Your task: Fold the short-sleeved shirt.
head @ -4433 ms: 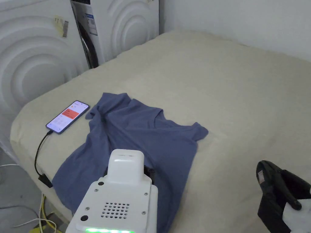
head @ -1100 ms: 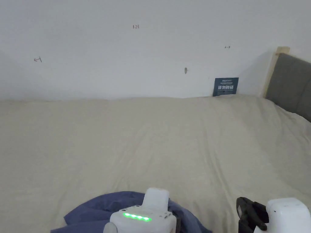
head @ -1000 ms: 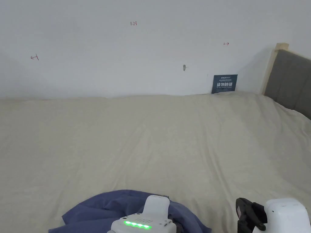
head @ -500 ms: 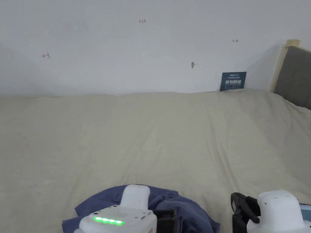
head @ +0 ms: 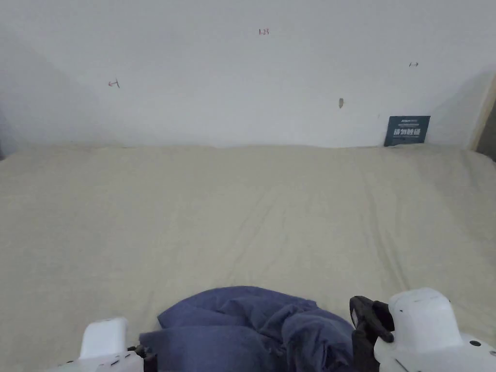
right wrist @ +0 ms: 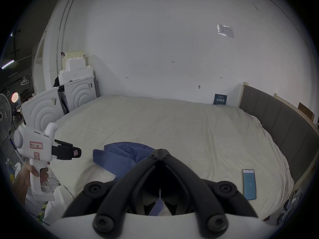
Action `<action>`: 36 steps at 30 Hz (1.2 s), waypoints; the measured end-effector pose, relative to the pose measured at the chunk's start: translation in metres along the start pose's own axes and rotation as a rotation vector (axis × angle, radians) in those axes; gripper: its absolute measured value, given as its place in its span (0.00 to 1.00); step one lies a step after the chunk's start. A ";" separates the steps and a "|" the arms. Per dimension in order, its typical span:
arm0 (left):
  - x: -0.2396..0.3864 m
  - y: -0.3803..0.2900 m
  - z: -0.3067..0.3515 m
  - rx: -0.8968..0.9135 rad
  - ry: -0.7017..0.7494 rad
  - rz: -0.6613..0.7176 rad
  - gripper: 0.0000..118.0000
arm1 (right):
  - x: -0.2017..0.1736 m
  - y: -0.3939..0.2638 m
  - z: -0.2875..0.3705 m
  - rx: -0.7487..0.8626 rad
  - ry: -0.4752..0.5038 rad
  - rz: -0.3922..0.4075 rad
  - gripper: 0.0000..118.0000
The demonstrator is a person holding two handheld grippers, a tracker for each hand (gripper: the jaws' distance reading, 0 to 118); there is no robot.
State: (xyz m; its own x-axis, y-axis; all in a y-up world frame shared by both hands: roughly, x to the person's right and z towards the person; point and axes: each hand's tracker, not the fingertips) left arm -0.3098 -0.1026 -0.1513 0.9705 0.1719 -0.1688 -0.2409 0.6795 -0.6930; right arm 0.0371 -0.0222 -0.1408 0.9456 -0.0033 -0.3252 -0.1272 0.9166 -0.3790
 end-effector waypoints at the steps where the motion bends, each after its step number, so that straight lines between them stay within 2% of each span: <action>1: -0.006 0.000 -0.003 -0.018 0.016 0.023 0.00 | -0.003 0.000 -0.003 -0.005 0.006 0.005 0.02; 11: -0.033 0.024 -0.071 -0.065 0.042 0.032 0.01 | -0.023 0.002 -0.039 -0.058 0.044 0.059 0.02; 12: -0.034 0.027 -0.078 -0.074 0.035 0.028 0.12 | -0.023 0.003 -0.042 -0.062 0.045 0.062 0.02; 14: -0.039 0.032 -0.100 -0.122 0.042 0.014 0.71 | -0.025 0.003 -0.050 -0.073 0.049 0.070 0.02; 15: -0.041 0.033 -0.108 -0.118 0.041 0.023 0.88 | -0.026 0.003 -0.053 -0.077 0.050 0.072 0.02; 16: -0.044 0.034 -0.115 -0.113 0.033 0.029 0.91 | -0.026 0.003 -0.056 -0.082 0.051 0.073 0.02; 21: -0.049 0.036 -0.145 -0.187 -0.001 0.076 0.87 | -0.029 -0.001 -0.073 -0.119 0.053 0.079 0.02; 23: -0.046 0.027 -0.150 -0.179 0.025 0.049 0.56 | -0.030 -0.003 -0.077 -0.131 0.057 0.082 0.02; 25: -0.036 0.024 -0.145 -0.142 0.098 -0.065 0.42 | -0.031 -0.004 -0.080 -0.141 0.059 0.087 0.02; 26: -0.037 0.022 -0.142 -0.138 0.057 -0.088 0.33 | -0.032 -0.004 -0.081 -0.145 0.062 0.091 0.02; 28: -0.039 0.019 -0.141 -0.148 0.013 -0.056 0.05 | -0.034 -0.005 -0.084 -0.150 0.063 0.093 0.02; 30: -0.035 0.017 -0.138 -0.130 0.064 -0.110 0.04 | -0.036 -0.006 -0.086 -0.158 0.067 0.090 0.02; 36: -0.033 0.019 -0.128 -0.129 0.018 -0.105 0.03 | -0.036 0.001 -0.091 -0.162 0.076 0.128 0.02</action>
State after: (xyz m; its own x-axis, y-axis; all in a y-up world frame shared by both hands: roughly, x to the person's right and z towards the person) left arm -0.3457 -0.1861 -0.2489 0.9905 0.0915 -0.1022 -0.1367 0.5953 -0.7918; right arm -0.0240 -0.0573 -0.2083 0.8941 0.0733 -0.4418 -0.2971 0.8352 -0.4627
